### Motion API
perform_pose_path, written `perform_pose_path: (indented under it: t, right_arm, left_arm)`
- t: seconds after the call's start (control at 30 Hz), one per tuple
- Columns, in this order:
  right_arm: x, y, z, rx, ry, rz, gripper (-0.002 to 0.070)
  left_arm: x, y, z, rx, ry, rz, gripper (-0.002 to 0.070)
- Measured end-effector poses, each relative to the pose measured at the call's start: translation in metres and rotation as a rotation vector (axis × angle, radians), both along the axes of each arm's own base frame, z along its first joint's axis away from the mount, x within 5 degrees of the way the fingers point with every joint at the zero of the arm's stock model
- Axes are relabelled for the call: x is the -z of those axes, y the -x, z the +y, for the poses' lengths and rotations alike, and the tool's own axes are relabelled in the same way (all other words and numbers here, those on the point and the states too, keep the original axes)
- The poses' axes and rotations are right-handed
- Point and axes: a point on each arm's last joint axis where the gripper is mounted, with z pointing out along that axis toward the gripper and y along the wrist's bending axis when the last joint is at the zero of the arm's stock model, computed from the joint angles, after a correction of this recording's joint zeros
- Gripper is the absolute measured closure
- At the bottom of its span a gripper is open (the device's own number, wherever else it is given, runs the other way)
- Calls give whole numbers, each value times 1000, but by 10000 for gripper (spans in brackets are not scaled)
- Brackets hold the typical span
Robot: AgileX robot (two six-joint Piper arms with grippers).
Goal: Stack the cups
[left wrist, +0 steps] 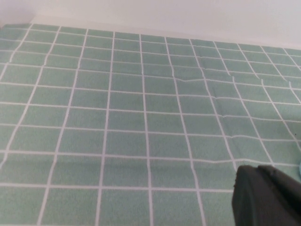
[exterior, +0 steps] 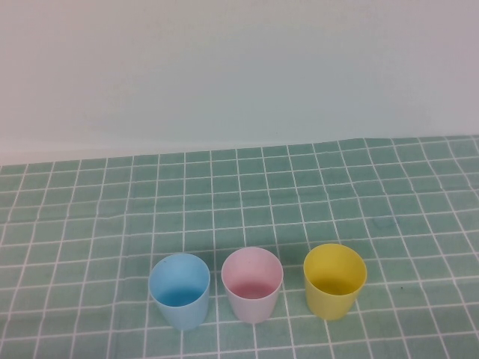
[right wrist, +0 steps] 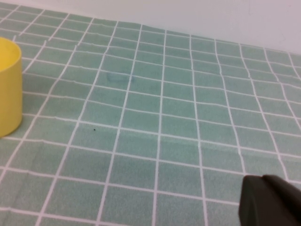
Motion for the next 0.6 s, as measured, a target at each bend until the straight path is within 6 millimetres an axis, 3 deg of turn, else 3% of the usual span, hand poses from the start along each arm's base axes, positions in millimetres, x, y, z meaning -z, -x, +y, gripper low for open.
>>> perform_pose_path:
  t: [0.3, 0.47, 0.6]
  right_arm:
    - [-2, -1, 0, 0, 0, -32, 678]
    - [-14, -4, 0, 2, -10, -171, 678]
    - [-25, -5, 0, 4, -19, -294, 678]
  left_arm:
    - [-4, -1, 0, -5, 0, -42, 679]
    - [-20, -4, 2, -28, 4, -219, 679]
    - [-23, -4, 3, -34, 4, -258, 679]
